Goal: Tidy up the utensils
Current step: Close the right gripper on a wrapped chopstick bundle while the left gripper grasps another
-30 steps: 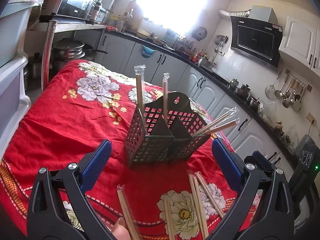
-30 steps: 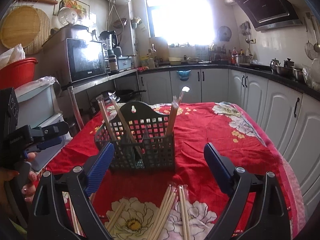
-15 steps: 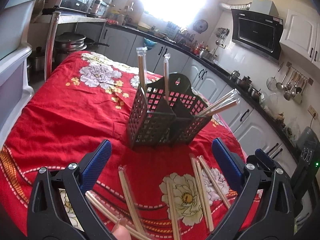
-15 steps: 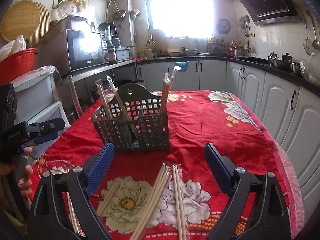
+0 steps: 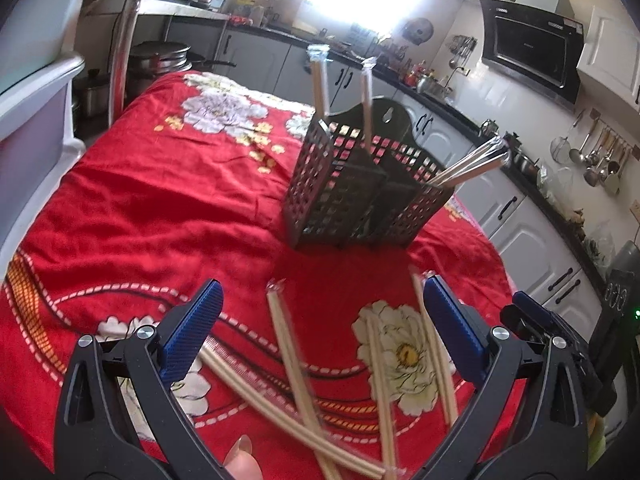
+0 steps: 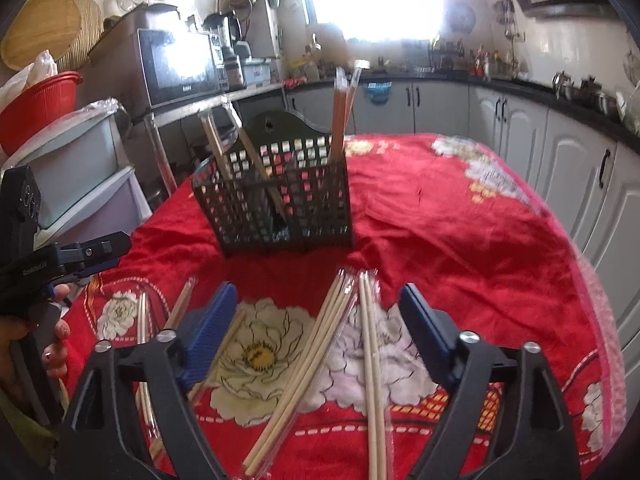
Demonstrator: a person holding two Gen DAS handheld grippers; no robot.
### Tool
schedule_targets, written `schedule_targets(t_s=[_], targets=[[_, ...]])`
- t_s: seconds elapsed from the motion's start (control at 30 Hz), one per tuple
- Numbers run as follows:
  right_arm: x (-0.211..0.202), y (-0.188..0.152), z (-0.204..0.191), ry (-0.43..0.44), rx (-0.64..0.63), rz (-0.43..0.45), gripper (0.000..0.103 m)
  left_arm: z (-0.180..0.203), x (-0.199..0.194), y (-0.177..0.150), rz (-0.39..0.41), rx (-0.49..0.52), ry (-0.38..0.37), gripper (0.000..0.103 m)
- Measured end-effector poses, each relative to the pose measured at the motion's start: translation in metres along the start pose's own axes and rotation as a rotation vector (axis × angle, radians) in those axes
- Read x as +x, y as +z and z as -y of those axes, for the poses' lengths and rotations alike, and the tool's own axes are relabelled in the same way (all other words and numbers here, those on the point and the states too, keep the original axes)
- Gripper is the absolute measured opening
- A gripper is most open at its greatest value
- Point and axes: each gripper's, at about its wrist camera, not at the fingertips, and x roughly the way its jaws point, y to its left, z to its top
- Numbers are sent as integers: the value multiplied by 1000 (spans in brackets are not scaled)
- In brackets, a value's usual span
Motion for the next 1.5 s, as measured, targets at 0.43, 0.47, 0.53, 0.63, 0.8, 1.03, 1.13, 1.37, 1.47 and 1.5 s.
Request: schedule_targets(t_s=[0.43,0.47,0.53,0.63,0.8,1.03,1.13,1.37,1.47,1.5], targets=[[49,-13,13,69,99,-209,27,-28,4,-24,-73,-38,37,87],[53,-14,15,67,111,-225,25,-32,5,-25,-82,-45,36,80],[62,-13,19,64,138,-250,25,-38,6,-26,-100,-60,37,74],[76,-13,25,66,179,-289,25,-48,9,-27,-127,-107,17,65],[94,-8,29,54,213,-321,25,-70,18,-32,-178,-202,-6,64],[112,1,35,67,256,-328,25,-80,32,-28,-203,-262,-37,63],[117,5,39,76,275,-327,25,-83,38,-24,-205,-276,-40,61],[125,9,48,105,318,-321,25,-87,50,-15,-199,-271,-10,39],[129,11,48,114,331,-323,25,-91,54,-13,-199,-283,-2,28],[129,11,49,115,335,-322,25,-93,54,-13,-200,-286,-1,24]])
